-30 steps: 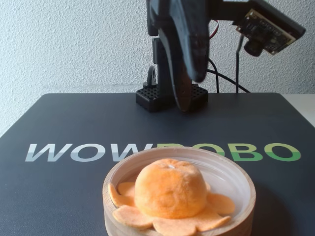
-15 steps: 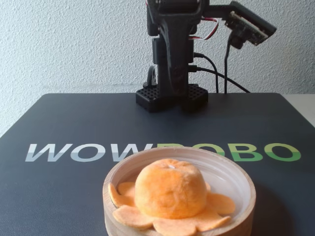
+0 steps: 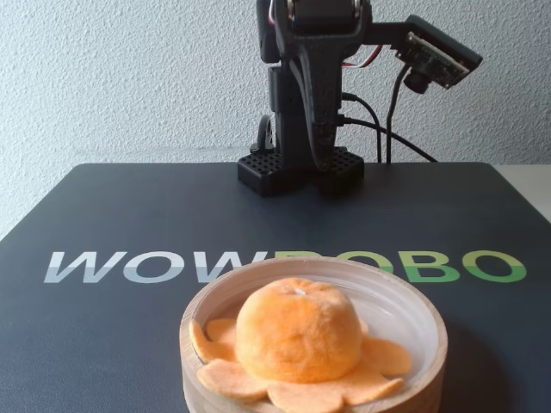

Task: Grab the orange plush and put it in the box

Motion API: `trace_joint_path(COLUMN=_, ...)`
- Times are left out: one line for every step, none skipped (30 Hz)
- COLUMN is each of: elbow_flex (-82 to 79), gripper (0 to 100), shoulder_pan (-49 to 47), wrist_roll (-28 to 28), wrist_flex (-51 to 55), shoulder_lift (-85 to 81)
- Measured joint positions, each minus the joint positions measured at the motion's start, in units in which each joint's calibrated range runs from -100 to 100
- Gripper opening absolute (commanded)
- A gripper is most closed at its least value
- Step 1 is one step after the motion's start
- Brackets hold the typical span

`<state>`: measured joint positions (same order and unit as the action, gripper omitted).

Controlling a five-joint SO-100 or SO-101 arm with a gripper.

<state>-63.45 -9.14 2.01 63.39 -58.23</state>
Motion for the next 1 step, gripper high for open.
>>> trace_joint_path(elbow_flex=0.00, gripper=3, shoulder_pan=0.00, wrist_roll=0.00, wrist_flex=0.00, shoulder_lift=0.00)
